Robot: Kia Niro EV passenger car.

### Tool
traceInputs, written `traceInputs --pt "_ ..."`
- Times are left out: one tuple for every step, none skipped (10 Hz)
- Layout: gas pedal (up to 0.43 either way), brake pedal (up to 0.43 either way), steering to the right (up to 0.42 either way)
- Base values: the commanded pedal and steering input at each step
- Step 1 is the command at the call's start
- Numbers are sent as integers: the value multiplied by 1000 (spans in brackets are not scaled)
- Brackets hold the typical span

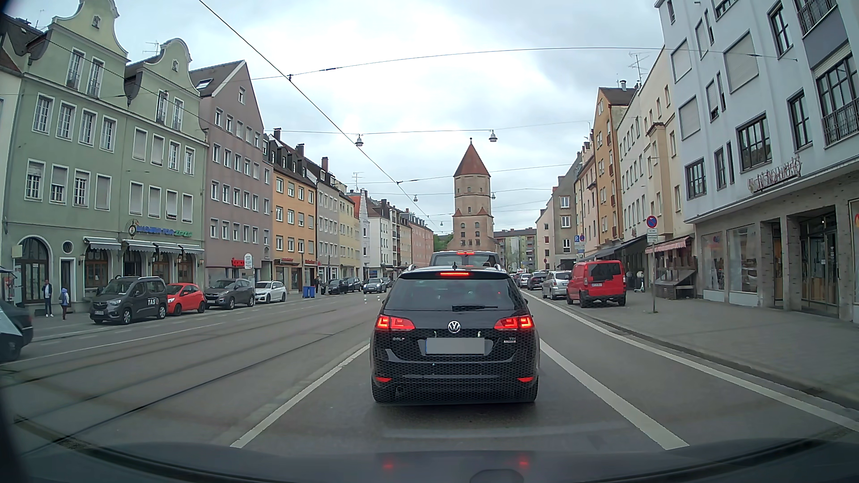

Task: Follow the waypoints while adhering to traffic rules and regulations

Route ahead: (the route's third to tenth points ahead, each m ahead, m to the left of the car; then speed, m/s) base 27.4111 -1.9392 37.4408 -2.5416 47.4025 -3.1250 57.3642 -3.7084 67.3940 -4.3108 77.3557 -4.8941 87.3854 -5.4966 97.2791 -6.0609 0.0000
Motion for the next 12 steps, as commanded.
traceInputs --pt "0 207 -4" --pt "0 207 -4" --pt "0 207 -4" --pt "0 207 -4" --pt "0 207 -4" --pt "0 207 -4" --pt "0 207 -4" --pt "0 207 -4" --pt "0 207 -4" --pt "0 207 -4" --pt "0 207 -4" --pt "0 207 -4"
